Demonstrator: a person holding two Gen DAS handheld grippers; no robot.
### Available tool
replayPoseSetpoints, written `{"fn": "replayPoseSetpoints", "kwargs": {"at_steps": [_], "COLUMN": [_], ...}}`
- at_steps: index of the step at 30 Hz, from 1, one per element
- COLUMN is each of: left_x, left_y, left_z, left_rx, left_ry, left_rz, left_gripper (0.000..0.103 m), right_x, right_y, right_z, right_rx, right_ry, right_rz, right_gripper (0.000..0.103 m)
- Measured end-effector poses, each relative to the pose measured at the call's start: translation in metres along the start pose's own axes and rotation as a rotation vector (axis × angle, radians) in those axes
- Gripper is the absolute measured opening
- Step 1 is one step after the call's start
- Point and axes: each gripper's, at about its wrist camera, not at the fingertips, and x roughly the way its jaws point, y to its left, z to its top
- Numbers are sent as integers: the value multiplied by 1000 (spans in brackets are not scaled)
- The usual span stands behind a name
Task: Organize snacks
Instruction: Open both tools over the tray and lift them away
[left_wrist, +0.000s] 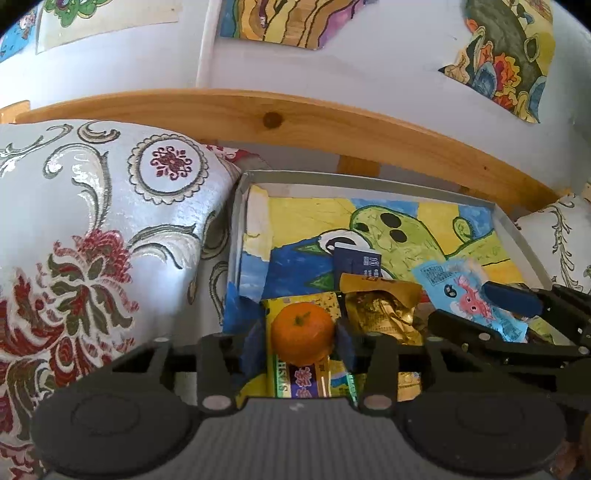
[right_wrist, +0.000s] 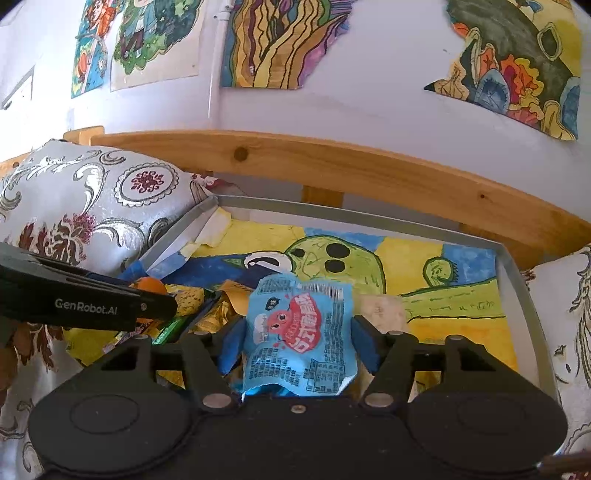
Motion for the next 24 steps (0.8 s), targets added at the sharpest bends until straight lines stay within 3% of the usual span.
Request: {"fn": "replayPoseSetpoints", "kwargs": {"at_steps": [5,9,14,19,24], "left_x": [-7,-21,-37,-54,-77], "left_y": [3,1,-3,-10,-17], "left_z": [1,4,8,9,1], "left_rx": [-13,-11,-15,-14,-8], "left_ry": [-4,-55,-104,-150,-214], "left_rz": [-4,16,32,68,108], "left_gripper": [60,83,87,102,102], "right_x": [-8,-16,-30,-50,-73], "right_y": [-3,-6,-14,-23,-27], "right_z": [2,4,5,8,6], "right_rx": [26,48,71,111,136], "right_ry": [-43,-72,-101,-137,-158], "right_rz": [-8,-21,-40,-48,-48], "right_gripper": [78,84,89,95,97]}}
